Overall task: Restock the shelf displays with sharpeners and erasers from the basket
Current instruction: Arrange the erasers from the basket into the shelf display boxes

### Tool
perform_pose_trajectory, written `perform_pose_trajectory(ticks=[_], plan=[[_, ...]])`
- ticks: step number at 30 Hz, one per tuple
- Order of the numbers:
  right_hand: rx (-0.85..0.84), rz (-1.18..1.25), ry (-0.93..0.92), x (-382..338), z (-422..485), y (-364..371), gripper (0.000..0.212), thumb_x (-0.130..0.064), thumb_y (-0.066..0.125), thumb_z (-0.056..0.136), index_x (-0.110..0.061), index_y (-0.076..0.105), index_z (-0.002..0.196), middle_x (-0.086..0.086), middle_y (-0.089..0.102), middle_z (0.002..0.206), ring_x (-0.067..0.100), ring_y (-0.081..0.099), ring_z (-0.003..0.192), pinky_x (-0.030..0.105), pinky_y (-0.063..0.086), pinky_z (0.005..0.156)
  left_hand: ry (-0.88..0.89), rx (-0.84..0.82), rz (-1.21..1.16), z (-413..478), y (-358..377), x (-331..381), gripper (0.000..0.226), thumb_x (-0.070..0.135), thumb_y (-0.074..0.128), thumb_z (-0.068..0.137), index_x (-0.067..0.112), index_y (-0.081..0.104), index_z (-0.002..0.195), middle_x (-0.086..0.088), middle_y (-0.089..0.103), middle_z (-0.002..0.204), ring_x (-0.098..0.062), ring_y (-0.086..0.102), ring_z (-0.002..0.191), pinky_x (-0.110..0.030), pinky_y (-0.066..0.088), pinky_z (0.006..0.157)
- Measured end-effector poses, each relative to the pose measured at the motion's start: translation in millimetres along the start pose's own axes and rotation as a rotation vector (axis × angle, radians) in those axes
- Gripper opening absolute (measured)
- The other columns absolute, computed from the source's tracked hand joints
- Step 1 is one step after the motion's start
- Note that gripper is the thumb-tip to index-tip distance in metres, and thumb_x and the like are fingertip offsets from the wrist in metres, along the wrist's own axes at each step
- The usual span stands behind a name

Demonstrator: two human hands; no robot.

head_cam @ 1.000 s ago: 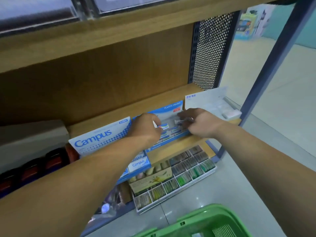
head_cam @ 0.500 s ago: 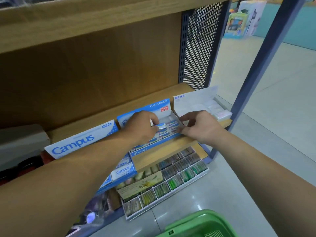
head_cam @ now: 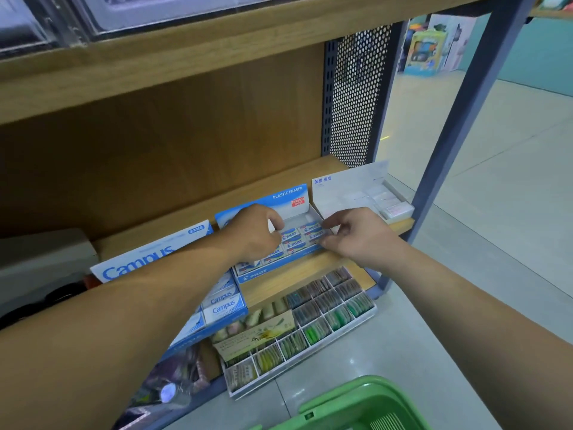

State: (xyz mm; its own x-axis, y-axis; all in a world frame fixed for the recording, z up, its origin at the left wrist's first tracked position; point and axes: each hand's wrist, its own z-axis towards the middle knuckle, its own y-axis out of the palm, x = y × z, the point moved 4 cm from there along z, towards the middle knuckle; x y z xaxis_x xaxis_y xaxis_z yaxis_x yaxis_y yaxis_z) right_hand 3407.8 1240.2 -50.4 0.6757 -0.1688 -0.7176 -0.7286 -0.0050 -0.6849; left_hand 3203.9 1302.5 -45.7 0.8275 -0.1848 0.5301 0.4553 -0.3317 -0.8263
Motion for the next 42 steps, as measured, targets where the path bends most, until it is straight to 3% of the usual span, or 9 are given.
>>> perform_pose_trajectory(ticks=[3,6,11,15,19,23,27,33,42], plan=[[-0.006,-0.082,-0.001,6.3,-4.1,-2.3,0.036,-0.038,0.079,0.084,-0.030,0.071,0.119,-0.014,0.053,0.077,0.009,0.056,0.075,0.023,0.042,0.063,-0.022,-0.052,-0.009,1.0,0.5,6.9,0.010,0.028,0.067,0.095,0.031,0.072,0.104,0.002,0.071,0.105,-0.018,0.070,0.077,-0.030,0.059,0.069],[0.005,-0.118,0.014,8.0,-6.8,-3.6,0.031,-0.044,0.078,0.085,-0.035,0.071,0.114,-0.014,0.056,0.086,0.013,0.059,0.090,0.028,0.048,0.075,-0.022,-0.056,-0.045,-1.7,-5.0,12.9,0.006,0.031,0.073,0.092,0.030,0.074,0.099,0.003,0.074,0.101,-0.017,0.070,0.082,-0.029,0.058,0.072],[-0.093,0.346,-0.010,-23.0,-20.4,-2.2,0.025,-0.034,0.083,0.085,-0.012,0.072,0.087,-0.005,0.067,0.066,0.003,0.048,0.039,0.019,0.036,0.043,-0.136,0.027,-0.646,-30.2,-9.3,13.1,0.006,0.031,0.074,0.094,0.026,0.075,0.095,-0.005,0.076,0.101,-0.026,0.071,0.088,-0.033,0.051,0.072],[-0.411,0.536,0.035,-54.9,-39.4,15.5,0.041,-0.042,0.084,0.080,-0.006,0.071,0.092,0.011,0.079,0.093,0.018,0.037,0.041,0.026,0.037,0.047,-0.205,0.030,-0.964,-60.9,-13.8,18.8,0.012,0.014,0.065,0.100,0.017,0.071,0.109,-0.007,0.070,0.103,-0.023,0.062,0.086,-0.033,0.050,0.070],[-0.386,0.611,0.070,-68.4,-45.3,33.5,0.037,-0.031,0.087,0.080,-0.007,0.063,0.096,0.014,0.077,0.087,0.015,0.034,0.038,0.025,0.034,0.044,-0.246,0.160,-1.104,-81.9,-15.8,18.4,0.015,0.009,0.065,0.099,0.011,0.068,0.113,-0.010,0.073,0.097,-0.023,0.067,0.085,-0.040,0.058,0.088],[-0.346,0.726,0.125,-72.6,-45.2,37.6,0.034,-0.016,0.083,0.084,-0.006,0.063,0.109,0.004,0.070,0.065,0.014,0.036,0.039,0.026,0.035,0.046,-0.255,0.223,-1.084,-93.1,-16.7,8.5,0.014,0.024,0.069,0.098,0.017,0.068,0.111,-0.010,0.077,0.105,-0.025,0.077,0.087,-0.047,0.058,0.094],[-0.284,0.700,0.116,-59.6,-38.4,32.2,0.017,-0.013,0.076,0.090,-0.012,0.072,0.107,0.008,0.074,0.087,0.015,0.040,0.041,0.027,0.040,0.044,-0.271,0.325,-0.964,-96.3,-20.0,-5.9,0.016,0.027,0.069,0.098,0.015,0.071,0.108,-0.005,0.073,0.081,-0.018,0.070,0.066,-0.034,0.060,0.078],[-0.261,0.705,0.120,-36.7,-39.6,5.1,0.021,-0.015,0.082,0.085,-0.006,0.076,0.104,0.001,0.075,0.077,0.017,0.037,0.042,0.026,0.039,0.045,-0.106,0.005,-0.469,-87.8,-18.1,25.0,0.014,0.050,0.074,0.089,0.038,0.074,0.096,0.001,0.067,0.062,-0.009,0.059,0.055,-0.027,0.047,0.062],[0.415,0.480,0.177,48.9,-25.2,-54.5,0.020,-0.029,0.079,0.086,-0.014,0.072,0.097,0.005,0.066,0.076,0.011,0.049,0.041,0.024,0.042,0.045,-0.048,0.072,-0.364,-26.1,6.8,93.8,0.019,0.036,0.081,0.087,0.020,0.072,0.092,-0.003,0.068,0.067,-0.008,0.056,0.044,-0.012,0.034,0.037]])
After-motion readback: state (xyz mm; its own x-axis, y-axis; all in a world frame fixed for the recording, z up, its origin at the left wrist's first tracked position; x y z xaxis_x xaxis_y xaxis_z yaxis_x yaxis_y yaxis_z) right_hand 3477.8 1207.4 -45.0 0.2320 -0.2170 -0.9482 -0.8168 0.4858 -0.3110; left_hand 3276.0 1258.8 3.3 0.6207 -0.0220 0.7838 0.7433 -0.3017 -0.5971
